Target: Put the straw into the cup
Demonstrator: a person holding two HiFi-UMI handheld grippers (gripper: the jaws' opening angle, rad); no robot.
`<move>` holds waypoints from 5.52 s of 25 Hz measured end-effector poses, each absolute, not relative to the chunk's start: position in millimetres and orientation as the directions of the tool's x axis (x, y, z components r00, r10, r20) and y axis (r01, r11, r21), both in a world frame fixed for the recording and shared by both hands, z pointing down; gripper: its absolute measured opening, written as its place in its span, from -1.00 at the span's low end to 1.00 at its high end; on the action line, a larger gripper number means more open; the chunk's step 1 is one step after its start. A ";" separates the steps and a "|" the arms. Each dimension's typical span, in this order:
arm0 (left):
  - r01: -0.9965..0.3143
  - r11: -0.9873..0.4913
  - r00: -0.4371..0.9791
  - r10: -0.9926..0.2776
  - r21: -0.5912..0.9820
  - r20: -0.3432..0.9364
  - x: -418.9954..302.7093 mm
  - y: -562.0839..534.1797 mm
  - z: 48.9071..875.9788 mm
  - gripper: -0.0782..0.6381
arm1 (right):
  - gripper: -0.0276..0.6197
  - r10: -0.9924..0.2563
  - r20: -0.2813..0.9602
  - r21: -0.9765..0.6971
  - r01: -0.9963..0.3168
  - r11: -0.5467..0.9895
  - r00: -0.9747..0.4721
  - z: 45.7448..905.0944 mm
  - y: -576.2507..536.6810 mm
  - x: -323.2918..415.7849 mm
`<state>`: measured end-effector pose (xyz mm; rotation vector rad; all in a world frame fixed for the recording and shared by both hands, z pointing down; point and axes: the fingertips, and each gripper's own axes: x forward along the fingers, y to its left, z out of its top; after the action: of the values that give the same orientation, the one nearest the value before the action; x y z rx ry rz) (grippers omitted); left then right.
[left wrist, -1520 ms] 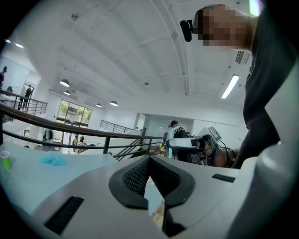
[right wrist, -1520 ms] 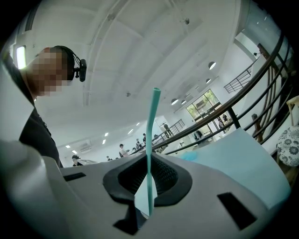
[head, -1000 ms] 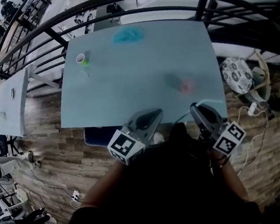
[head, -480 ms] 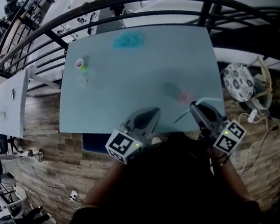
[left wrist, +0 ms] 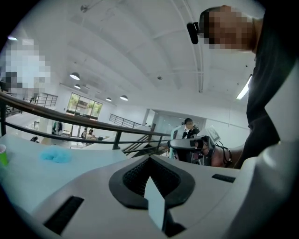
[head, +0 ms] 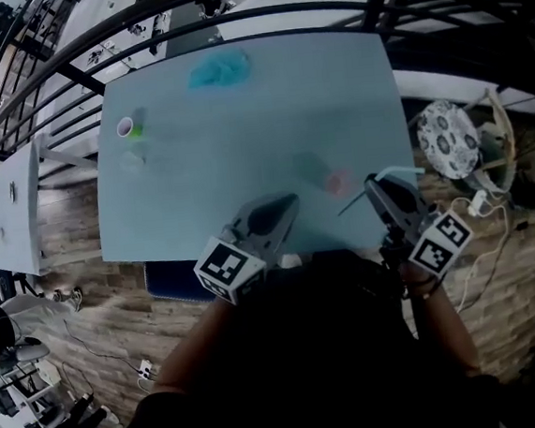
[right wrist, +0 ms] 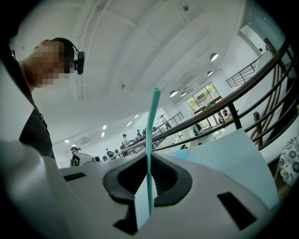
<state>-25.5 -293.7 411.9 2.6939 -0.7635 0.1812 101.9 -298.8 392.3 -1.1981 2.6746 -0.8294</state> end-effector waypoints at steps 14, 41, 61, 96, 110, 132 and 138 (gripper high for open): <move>-0.498 -0.804 0.864 -0.429 0.323 0.263 21.6 -321.5 448.8 -0.75 | -0.82 -0.718 0.182 -0.569 -0.668 0.480 -0.672 442.9 -349.0 143.7; -0.534 -0.762 0.835 -0.409 0.366 0.368 39.7 -359.1 537.2 -0.75 | -0.82 -0.617 0.309 -0.555 -0.664 0.501 -0.724 553.1 -396.6 139.0; -0.561 -0.735 0.820 -0.430 0.381 0.378 44.3 -363.8 553.9 -0.75 | -0.81 -0.515 0.393 -0.550 -0.643 0.533 -0.762 616.2 -378.9 128.7; -0.559 -0.744 0.824 -0.451 0.366 0.342 6.6 -320.0 517.4 -0.75 | -0.48 -0.514 0.540 -0.497 -0.746 0.444 -0.666 648.4 -329.1 148.0; -0.453 -0.844 0.886 -0.394 0.286 0.243 -14.5 -282.6 460.0 -0.75 | -0.50 -0.716 0.414 -0.385 -0.821 0.421 -0.562 544.2 -304.3 126.0; -0.293 -0.927 0.956 -0.276 0.236 0.101 -23.4 -210.4 388.1 -0.75 | -0.88 -0.771 0.239 -0.241 -0.805 0.542 -0.590 394.3 -220.0 47.6; -0.374 -0.893 0.927 -0.353 0.250 0.126 -3.5 -198.1 379.7 -0.75 | -0.88 -0.736 0.219 -0.259 -0.765 0.589 -0.641 382.1 -200.6 69.9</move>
<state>-3.5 -198.1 379.7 2.8150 -0.5416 0.1114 69.9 -200.6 382.1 -1.3629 2.8785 -0.5384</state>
